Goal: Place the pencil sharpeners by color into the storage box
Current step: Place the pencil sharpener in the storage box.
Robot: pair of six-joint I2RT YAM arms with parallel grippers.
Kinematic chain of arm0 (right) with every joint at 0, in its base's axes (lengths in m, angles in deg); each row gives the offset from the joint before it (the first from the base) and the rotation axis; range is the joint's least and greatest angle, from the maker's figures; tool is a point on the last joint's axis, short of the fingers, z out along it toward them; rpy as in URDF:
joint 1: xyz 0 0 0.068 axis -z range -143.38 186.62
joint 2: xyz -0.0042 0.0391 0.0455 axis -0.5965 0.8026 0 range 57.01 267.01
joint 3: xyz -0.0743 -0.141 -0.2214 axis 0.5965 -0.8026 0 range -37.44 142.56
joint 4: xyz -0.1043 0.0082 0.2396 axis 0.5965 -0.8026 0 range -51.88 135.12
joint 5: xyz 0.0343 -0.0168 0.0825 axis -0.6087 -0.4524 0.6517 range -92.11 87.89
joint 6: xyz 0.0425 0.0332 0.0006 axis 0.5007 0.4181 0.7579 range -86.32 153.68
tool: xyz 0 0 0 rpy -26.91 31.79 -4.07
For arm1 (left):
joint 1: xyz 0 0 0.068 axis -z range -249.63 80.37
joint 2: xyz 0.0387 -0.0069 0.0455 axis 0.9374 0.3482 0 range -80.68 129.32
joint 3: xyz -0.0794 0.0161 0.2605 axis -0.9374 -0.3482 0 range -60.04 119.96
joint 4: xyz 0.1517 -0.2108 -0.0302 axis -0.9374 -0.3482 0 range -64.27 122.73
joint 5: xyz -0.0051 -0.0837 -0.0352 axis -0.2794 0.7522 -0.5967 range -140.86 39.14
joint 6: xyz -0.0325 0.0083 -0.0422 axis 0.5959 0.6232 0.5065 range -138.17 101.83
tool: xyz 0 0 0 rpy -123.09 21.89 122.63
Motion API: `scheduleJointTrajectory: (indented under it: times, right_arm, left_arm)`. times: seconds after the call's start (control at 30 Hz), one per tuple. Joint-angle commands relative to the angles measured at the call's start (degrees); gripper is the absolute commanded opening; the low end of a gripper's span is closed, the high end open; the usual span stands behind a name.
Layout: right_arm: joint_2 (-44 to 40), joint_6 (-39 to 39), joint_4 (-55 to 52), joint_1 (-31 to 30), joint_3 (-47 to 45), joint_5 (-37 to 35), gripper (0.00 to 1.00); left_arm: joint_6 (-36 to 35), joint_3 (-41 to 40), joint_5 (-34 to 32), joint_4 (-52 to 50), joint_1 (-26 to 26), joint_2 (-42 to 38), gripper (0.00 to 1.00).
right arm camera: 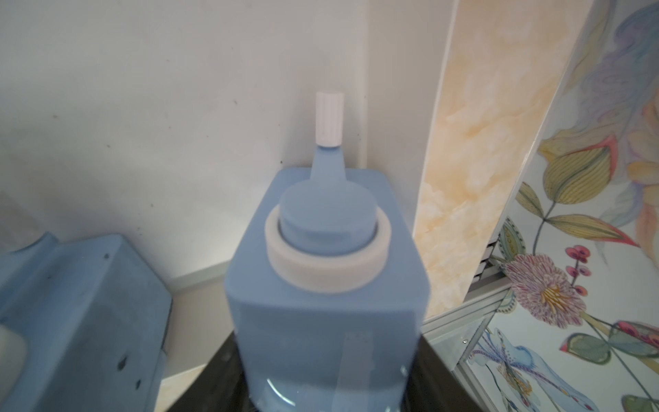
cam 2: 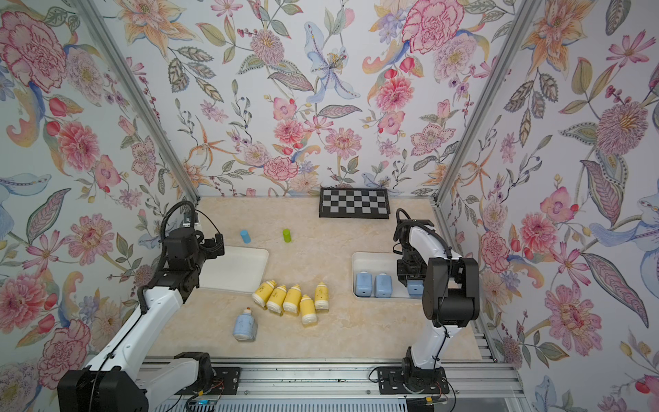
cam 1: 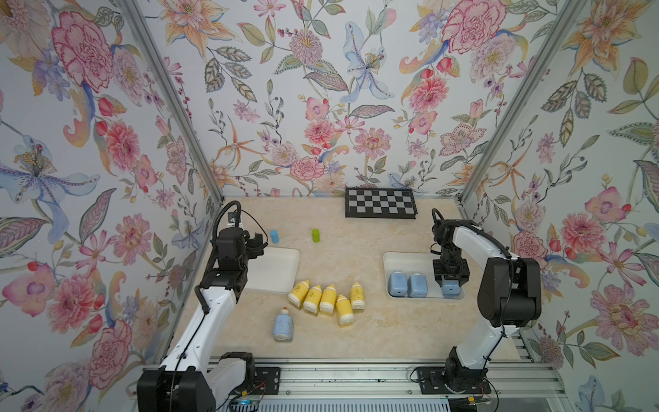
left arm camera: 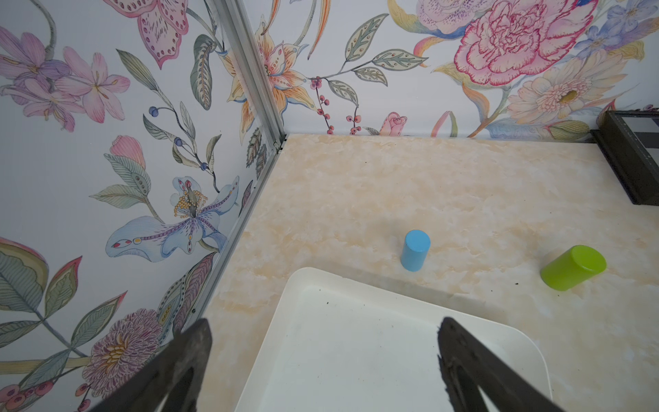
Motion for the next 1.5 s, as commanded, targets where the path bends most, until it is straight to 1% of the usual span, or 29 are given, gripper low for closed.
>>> scheduleJointTrajectory:
  times: [0.0, 0.2, 0.37, 0.6, 1.03, 1.47]
  right_arm:
    - [1.6, -0.2, -0.6, 0.4, -1.0, -0.2, 0.56]
    - [2.9, 0.2, -0.7, 0.3, -1.4, -0.9, 0.60]
    - [3.1, 0.4, -0.7, 0.5, -1.4, -1.4, 0.65]
    - [3.2, 0.6, -0.7, 0.5, -2.0, -1.8, 0.68]
    - [2.1, 0.2, -2.0, 0.1, -0.2, -2.1, 0.70]
    - [2.1, 0.9, -3.9, -0.2, 0.9, -5.4, 0.71]
  left_arm:
    - [0.0, 0.5, 0.8, 1.1, -0.4, -0.6, 0.99]
    - [0.0, 0.5, 0.8, 1.1, -0.4, -0.6, 0.99]
    - [0.0, 0.5, 0.7, 0.9, -0.4, -0.6, 0.99]
    - [0.0, 0.5, 0.7, 1.0, -0.4, -0.7, 0.99]
    - [0.0, 0.5, 0.8, 1.0, -0.4, -1.1, 0.99]
    - [0.0, 0.5, 0.7, 1.0, -0.4, -1.2, 0.99]
